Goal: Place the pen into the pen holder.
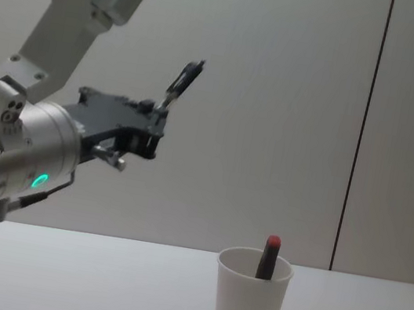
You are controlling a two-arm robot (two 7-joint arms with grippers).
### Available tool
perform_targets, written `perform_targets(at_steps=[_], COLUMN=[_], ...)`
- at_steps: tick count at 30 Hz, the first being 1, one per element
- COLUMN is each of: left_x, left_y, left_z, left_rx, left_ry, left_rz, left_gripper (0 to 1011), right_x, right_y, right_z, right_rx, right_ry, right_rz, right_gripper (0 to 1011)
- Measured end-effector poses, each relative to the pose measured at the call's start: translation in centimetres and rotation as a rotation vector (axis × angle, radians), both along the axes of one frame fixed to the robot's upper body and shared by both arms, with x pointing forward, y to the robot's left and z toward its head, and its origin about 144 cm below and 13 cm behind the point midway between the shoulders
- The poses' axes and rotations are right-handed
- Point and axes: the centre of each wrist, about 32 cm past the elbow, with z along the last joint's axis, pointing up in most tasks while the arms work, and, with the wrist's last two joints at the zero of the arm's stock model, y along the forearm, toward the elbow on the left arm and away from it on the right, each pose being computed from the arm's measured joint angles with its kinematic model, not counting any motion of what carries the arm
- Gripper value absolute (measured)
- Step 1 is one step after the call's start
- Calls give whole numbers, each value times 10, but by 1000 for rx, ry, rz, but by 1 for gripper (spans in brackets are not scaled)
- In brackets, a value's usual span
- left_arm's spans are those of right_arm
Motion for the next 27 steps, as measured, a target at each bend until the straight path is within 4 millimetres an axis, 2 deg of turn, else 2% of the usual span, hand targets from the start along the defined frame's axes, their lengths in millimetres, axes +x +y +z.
perform_targets(at_steps=[17, 27], left_x=[14, 22], left_y=[-2, -3], left_z=[-10, -14], left_rx=[-143, -178], left_ry=[-194, -248], left_rz=[-270, -378], left_gripper=[130, 130], right_x=[0, 0], right_y=[0, 0], right_z=[0, 0], right_rx=[0, 0], right_ry=[0, 0], right_rz=[0, 0], right_gripper=[1002, 1002])
